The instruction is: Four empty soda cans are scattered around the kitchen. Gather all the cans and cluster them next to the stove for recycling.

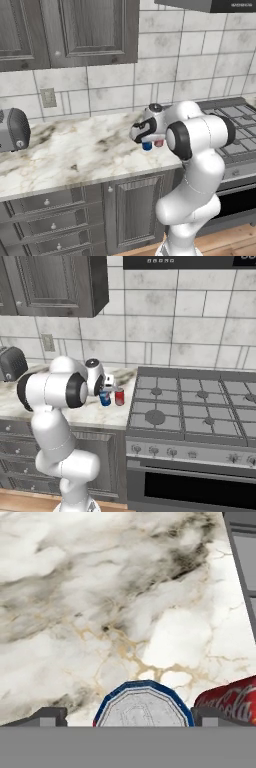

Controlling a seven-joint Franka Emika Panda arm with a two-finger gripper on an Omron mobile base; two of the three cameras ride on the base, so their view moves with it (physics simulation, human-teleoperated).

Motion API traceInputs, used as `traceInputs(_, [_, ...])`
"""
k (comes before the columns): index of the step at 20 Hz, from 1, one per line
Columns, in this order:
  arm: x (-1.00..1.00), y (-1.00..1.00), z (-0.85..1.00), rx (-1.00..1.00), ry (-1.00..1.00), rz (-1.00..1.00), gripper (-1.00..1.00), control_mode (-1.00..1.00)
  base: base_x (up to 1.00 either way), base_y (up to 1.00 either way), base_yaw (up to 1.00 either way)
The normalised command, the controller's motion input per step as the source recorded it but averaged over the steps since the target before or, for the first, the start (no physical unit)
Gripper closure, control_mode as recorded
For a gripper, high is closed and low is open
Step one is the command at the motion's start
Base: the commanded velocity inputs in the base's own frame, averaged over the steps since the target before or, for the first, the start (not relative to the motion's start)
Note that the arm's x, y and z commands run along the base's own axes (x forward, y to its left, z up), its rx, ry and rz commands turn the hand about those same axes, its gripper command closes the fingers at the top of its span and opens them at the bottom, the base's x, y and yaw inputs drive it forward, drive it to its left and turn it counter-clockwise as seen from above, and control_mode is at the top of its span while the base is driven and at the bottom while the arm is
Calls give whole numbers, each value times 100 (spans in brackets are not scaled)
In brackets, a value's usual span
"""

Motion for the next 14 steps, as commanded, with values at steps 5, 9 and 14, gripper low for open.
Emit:
traceInputs(5, [-3, 0, 6, 0, -10, 0, -100, -100, 0, 0, 0])
traceInputs(9, [0, -6, 17, 0, -12, 1, -100, -100, 0, 0, 0])
traceInputs(14, [-7, -24, 35, 0, -10, 3, -100, -100, 0, 0, 0])
